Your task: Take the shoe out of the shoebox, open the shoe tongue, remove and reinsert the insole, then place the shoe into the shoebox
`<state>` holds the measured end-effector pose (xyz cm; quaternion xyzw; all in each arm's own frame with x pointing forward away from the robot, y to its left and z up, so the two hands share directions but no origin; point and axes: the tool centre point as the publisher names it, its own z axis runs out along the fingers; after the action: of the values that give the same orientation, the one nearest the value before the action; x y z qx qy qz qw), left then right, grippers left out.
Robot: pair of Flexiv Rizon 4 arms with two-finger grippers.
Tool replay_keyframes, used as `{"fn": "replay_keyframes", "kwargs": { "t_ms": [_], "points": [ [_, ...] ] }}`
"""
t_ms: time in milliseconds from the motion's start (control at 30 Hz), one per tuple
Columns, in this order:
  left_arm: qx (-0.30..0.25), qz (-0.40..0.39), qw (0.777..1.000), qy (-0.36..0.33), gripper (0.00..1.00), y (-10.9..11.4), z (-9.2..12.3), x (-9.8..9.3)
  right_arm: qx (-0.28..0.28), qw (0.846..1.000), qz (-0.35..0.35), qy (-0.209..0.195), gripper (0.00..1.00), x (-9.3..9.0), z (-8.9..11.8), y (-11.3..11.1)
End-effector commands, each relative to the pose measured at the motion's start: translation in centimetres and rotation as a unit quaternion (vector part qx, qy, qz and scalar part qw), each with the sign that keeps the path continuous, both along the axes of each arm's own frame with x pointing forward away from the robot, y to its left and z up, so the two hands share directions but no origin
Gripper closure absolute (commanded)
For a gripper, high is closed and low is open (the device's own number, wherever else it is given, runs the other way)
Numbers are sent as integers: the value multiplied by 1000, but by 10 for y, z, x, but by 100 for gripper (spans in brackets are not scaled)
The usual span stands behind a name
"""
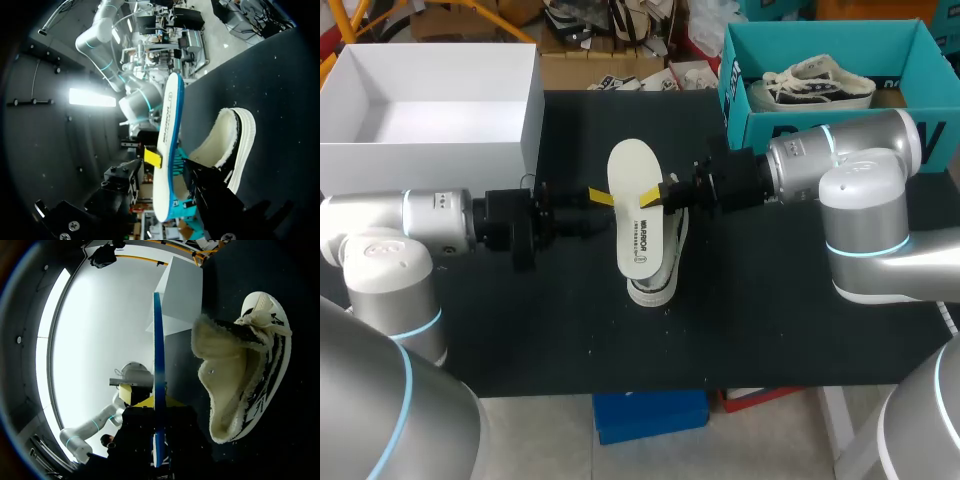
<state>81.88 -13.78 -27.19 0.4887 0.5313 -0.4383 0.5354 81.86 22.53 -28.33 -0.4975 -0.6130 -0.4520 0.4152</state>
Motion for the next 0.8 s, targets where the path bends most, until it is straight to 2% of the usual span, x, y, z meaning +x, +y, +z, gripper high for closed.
{"fn": "replay_keyframes", "kwargs": {
  "t_ms": [33,400,433,633,800],
  "points": [
    [0,-3,1000,0,62,-10,-5,11,0,1000,-1,0,100,0,-1,1],
    [-7,-7,1000,-3,64,-24,-8,23,0,1000,-1,0,100,0,-1,1],
    [-8,-7,1000,-3,67,-24,-8,24,0,1000,-1,0,100,0,-1,1],
    [-13,-7,1000,-4,73,-27,-8,27,0,1000,-1,0,100,0,-1,1],
    [-17,-9,1000,-3,75,-30,-10,28,0,1000,-1,0,100,0,-1,1]
  ]
}}
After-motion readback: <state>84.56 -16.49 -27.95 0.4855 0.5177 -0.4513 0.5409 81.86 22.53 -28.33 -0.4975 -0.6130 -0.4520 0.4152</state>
